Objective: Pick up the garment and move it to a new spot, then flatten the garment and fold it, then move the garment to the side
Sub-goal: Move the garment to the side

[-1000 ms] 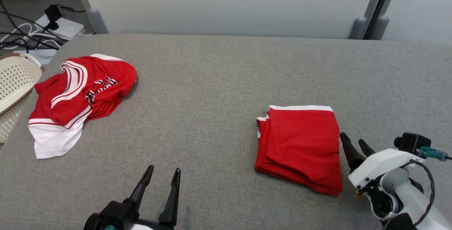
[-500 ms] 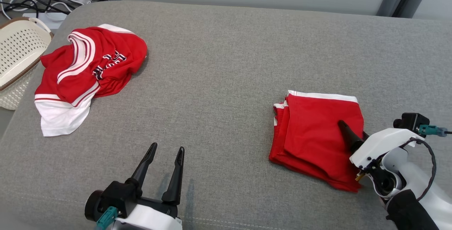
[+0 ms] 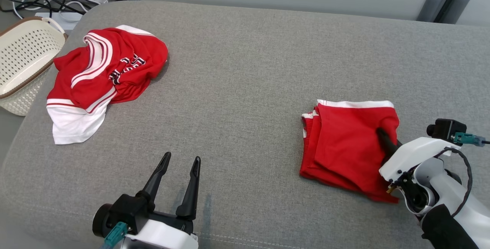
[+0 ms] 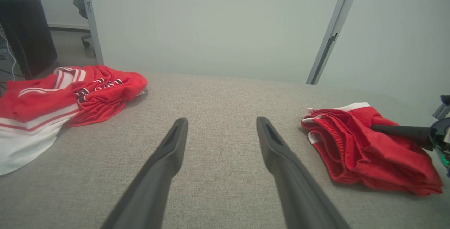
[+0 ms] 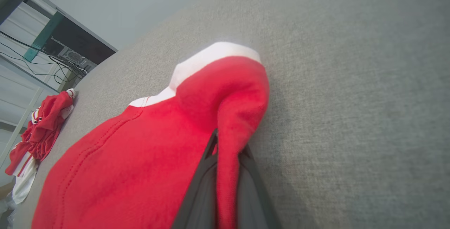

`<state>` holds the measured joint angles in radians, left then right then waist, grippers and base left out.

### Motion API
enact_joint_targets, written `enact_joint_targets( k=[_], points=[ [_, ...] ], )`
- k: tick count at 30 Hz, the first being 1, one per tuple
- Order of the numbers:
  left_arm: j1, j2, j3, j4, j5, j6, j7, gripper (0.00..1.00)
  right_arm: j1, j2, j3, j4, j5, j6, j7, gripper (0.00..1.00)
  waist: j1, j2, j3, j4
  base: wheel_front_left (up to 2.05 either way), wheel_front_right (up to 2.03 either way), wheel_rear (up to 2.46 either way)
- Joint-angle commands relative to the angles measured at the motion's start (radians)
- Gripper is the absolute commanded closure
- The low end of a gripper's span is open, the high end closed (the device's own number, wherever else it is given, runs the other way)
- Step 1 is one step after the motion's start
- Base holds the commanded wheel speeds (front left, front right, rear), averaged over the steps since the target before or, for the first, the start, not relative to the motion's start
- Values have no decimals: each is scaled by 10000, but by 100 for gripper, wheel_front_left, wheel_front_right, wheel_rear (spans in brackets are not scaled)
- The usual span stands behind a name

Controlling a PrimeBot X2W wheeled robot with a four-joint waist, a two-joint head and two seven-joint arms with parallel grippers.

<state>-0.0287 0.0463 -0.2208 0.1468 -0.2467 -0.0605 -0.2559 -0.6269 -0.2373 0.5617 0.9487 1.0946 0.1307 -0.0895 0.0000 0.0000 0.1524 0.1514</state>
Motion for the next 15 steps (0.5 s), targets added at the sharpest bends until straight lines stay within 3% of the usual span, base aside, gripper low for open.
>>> enact_joint_targets(
  k=[1, 8, 15],
  points=[
    [-362, 39, 336, -286, -50, 35, -59, 0, -198, -144, 240, -234, -193, 0, -363, 100, 0, 0, -1, -27, 0, 0, 0],
    [-389, 39, 272, -415, 70, 50, -59, 0, -287, -377, 586, -107, -194, 0, -1216, 100, 0, 0, -35, -445, 0, 0, 0],
    [-554, 39, 86, -578, 342, 28, -59, 0, -286, -667, 600, -41, -222, 0, -1629, 100, 0, 0, 55, -1354, 0, 0, 0]
  ],
)
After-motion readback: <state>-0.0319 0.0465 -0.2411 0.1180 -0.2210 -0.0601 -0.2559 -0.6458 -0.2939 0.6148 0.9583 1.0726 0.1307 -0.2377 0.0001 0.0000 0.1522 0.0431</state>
